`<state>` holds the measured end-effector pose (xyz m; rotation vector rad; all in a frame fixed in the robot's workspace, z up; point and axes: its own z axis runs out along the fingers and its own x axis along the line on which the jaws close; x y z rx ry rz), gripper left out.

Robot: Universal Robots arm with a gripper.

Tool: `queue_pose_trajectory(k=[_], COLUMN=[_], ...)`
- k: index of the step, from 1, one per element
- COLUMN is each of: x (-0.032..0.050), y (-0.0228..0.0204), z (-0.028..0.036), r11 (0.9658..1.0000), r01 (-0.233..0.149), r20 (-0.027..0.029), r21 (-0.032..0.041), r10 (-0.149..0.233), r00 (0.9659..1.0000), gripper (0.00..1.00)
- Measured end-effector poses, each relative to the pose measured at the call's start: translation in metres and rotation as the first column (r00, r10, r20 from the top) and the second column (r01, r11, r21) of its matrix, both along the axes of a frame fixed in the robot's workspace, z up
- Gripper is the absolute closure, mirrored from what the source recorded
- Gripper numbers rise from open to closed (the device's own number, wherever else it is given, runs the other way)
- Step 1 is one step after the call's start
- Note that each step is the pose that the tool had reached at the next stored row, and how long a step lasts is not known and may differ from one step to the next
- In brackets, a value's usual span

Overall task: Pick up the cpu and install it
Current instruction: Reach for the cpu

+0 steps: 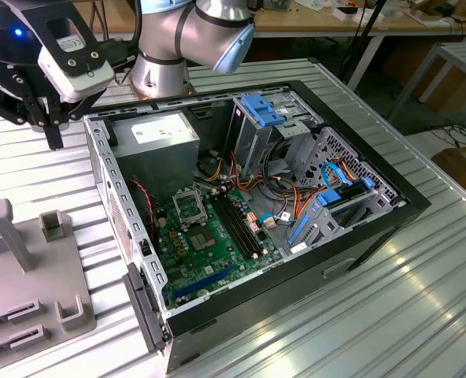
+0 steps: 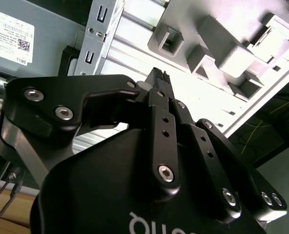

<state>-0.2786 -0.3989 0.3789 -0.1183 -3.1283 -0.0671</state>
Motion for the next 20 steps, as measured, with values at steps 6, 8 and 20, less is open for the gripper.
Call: queue_pose_trajectory(k=[6, 8, 20], x=[-0.0033, -0.0037, -0.0141], y=[-0.0010, -0.0011, -0.0016], z=[-0.0002, -0.0003, -0.0003], r11=[0.9993, 0.9981, 0.9973], r01=[-0.036, -0.062, -0.073], r20=[-0.0001, 0.0000, 0.0000], r21=[0.0000, 0.0000, 0.0001], r10=[0.036, 0.062, 0.073], r00=[0.9993, 0.9981, 0.9973], gripper=[0.89, 0.89, 0.89])
